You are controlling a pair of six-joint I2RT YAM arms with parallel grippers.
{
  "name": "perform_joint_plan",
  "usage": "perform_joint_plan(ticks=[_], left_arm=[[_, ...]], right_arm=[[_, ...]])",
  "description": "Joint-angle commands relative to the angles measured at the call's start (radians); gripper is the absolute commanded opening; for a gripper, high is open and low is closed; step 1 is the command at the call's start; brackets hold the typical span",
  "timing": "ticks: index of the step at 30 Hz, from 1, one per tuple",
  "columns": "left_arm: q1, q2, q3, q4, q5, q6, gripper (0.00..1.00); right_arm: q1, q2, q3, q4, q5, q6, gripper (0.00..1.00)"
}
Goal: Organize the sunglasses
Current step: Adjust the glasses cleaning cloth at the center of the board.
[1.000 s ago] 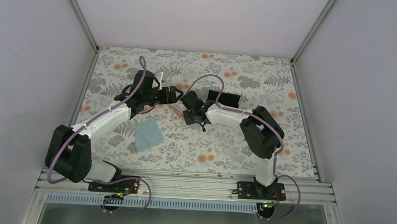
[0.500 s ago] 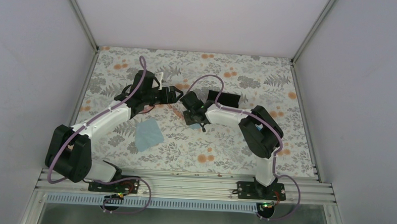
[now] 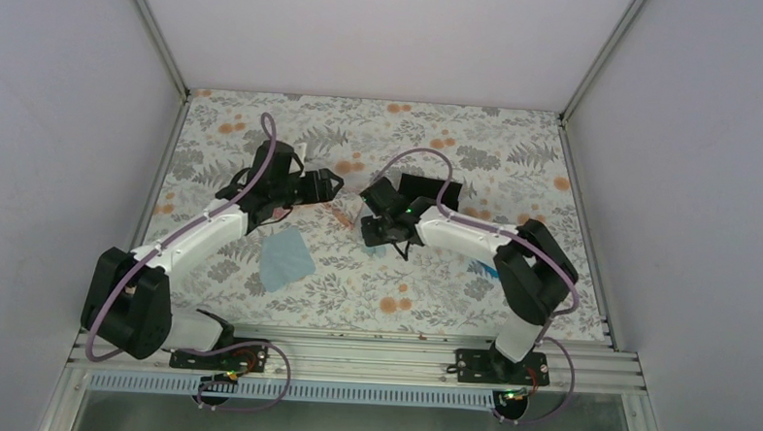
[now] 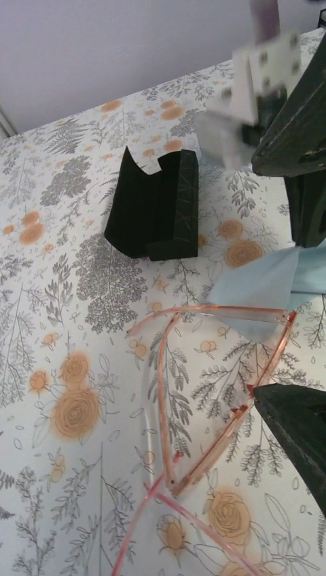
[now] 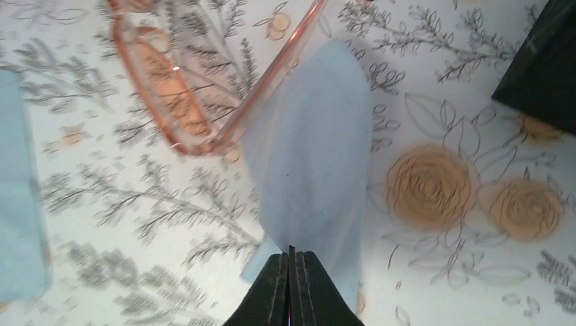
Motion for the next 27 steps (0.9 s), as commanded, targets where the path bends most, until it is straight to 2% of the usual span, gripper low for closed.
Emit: perform_joint_plan(ticks=[1, 9, 17, 22, 25, 26, 27], left_arm=[[-0.001, -0.037, -0.045, -0.003, -0.012, -0.028, 0.75], [-0.061, -0.061, -0.155, 0.074, 0.063, -0.083, 0.71], [-0.140, 0.017, -0.160, 0.122, 0.083, -0.112, 0.64], [-0.188, 0.119, -0.101, 0.122, 0.080, -0.118, 0.63], [-0.208, 0.185, -0.056, 0.119, 0.077, -0.118, 0.62], [-0.214, 0.209, -0.034, 0.115, 0.075, -0.120, 0.61], [-0.224, 0.232, -0.013, 0.110, 0.073, -0.120, 0.59]], right_arm=[[-0.016, -0.080, -0.042, -0.067, -0.139, 0.120, 0.04], [-0.036, -0.221, -0.171, -0.053, -0.230, 0.201, 0.04], [-0.168, -0.215, -0.273, -0.006, -0.064, 0.193, 0.04], [-0.195, -0.187, -0.285, -0.052, 0.145, 0.214, 0.04], [-0.197, -0.204, -0.292, -0.048, 0.182, 0.204, 0.04], [-0.198, -0.213, -0.295, -0.041, 0.181, 0.195, 0.05], [-0.197, -0.222, -0.295, -0.039, 0.175, 0.186, 0.12]])
